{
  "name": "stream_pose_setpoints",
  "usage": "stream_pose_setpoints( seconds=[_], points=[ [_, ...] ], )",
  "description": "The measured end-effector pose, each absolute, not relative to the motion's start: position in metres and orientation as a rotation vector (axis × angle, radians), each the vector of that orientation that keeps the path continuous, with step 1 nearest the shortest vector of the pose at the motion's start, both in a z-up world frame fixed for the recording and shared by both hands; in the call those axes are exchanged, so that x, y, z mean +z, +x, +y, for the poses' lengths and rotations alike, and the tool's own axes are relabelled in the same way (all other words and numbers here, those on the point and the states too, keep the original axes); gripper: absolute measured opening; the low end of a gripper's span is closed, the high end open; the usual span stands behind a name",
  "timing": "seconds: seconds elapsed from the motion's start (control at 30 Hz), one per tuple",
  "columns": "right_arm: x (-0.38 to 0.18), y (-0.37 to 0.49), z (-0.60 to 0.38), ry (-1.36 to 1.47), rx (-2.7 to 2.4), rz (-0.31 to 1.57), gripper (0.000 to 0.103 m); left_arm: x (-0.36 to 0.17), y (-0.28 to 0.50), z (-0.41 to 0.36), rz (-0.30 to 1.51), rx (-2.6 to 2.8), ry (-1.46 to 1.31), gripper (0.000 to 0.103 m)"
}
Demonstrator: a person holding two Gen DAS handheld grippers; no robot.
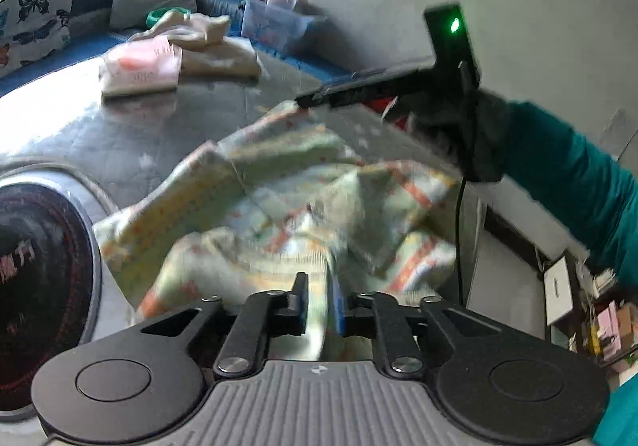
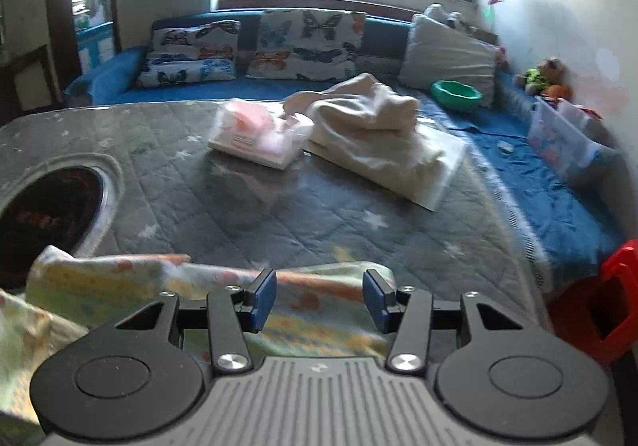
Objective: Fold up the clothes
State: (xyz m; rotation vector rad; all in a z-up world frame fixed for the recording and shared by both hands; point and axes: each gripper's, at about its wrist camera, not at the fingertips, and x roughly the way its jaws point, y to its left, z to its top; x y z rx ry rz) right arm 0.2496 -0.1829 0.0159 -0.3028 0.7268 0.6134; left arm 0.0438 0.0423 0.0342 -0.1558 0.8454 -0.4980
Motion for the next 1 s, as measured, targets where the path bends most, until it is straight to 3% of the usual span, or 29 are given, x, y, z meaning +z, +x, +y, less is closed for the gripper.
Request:
stream_pose_setpoints(
  seconds=[0.1,0.33,0.4,0.63,0.67,0.73,0.77,0.8,0.87,1.0],
  points=[
    [0.014,0.247,-0.163,-0.322,0.711,0.733,0.048,0.046,0.05,0.058,0.783,-0.46,-0.17,0.038],
    [-0.006,0.241,-0.111,-0.409,0.893,0.753,0.054,0.047,0.087,0.107,0.755,-0.231,-0.217,0.049],
    [-0.013,0.242,-0.103,-0.432,0.913,0.761,0.054,0.036,0.099,0.115,0.785,-0.172,-0.21,0.058],
    [-0.03,0.246,-0.099,-0.455,0.942,0.808,0.051,-0.003,0.119,0.134,0.915,-0.122,-0.288,0.063],
    [-0.031,0.246,-0.099,-0.459,0.939,0.809,0.047,-0.006,0.118,0.134,0.922,-0.129,-0.298,0.061],
    [-0.029,0.244,-0.101,-0.459,0.94,0.809,0.024,-0.011,0.117,0.132,0.932,-0.146,-0.31,0.053],
    [-0.028,0.242,-0.102,-0.454,0.949,0.808,0.014,-0.011,0.116,0.131,0.934,-0.157,-0.316,0.036],
    [-0.026,0.24,-0.104,-0.447,0.963,0.807,0.006,-0.012,0.115,0.129,0.935,-0.165,-0.322,0.026],
    [-0.02,0.229,-0.108,-0.453,0.971,0.78,0.003,-0.009,0.111,0.127,0.915,-0.177,-0.33,0.02],
    [-0.009,0.209,-0.123,-0.467,0.98,0.747,0.004,0.011,0.093,0.114,0.832,-0.244,-0.303,0.016]
  ],
)
